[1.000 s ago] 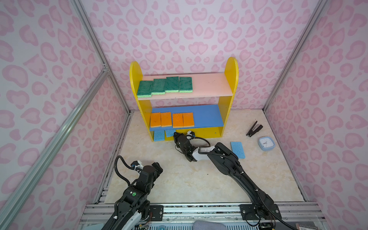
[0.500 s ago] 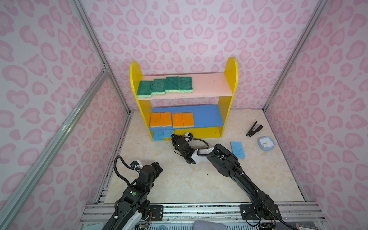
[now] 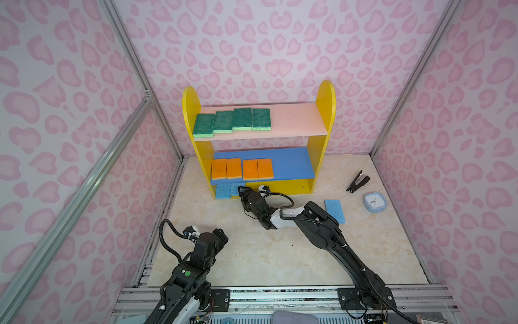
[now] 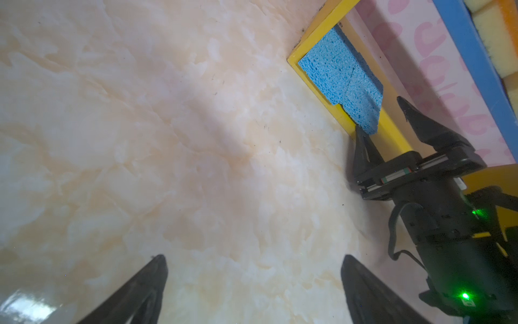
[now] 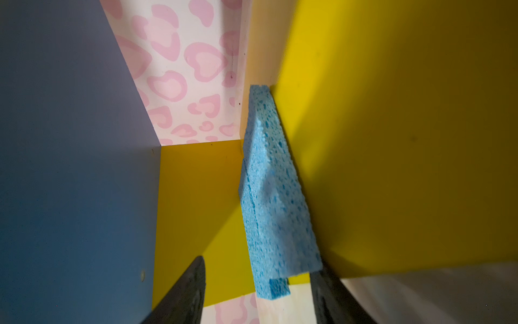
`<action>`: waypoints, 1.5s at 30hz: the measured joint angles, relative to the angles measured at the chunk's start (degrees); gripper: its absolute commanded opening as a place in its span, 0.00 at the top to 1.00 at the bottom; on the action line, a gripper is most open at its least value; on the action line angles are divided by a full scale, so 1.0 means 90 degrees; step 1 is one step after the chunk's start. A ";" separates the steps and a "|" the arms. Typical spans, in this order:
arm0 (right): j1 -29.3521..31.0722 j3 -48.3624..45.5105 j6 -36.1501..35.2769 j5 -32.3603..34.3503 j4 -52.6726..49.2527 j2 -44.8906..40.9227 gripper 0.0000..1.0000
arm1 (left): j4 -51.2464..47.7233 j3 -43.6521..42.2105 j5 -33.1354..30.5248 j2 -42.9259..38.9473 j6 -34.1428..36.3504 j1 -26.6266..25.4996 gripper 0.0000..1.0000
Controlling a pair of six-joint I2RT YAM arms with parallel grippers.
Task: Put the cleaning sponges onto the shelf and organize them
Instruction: 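Open the right gripper and lift it away from the shelf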
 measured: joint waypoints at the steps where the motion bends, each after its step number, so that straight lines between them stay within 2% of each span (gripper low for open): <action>1: 0.0000 -0.0097 -0.0032 -0.0010 -0.0063 -0.0087 0.37 | -0.0005 0.0002 0.0000 0.0000 0.0002 0.0005 0.02; 9: 0.0032 -0.0974 -0.0389 -0.0107 -0.0364 -0.0731 0.35 | -0.0109 0.0211 0.0053 0.0129 0.0248 0.0005 0.02; 21: 0.0114 -0.2460 -0.1428 -0.0515 -0.0267 -0.1897 0.35 | 0.0102 0.0556 0.0784 0.1049 0.1506 -0.0083 0.02; 30: 0.0153 -0.3988 -0.1928 -0.0668 0.0301 -0.2900 0.35 | 0.0257 0.0996 0.0274 0.1581 0.1608 -0.1384 0.02; 36: 0.0158 -0.5557 -0.2341 -0.0675 0.0770 -0.3915 0.39 | 0.0500 0.1406 -0.0219 0.2373 0.1435 -0.2433 0.02; 41: -0.0029 -0.6487 -0.2866 -0.0670 0.0563 -0.5285 0.41 | 0.0775 0.1977 -0.0653 0.3451 0.1297 -0.3245 0.03; 45: -0.0680 -0.6992 -0.3296 -0.0896 -0.0104 -0.6511 0.41 | 0.1129 0.2358 -0.0763 0.4255 0.1265 -0.3589 0.03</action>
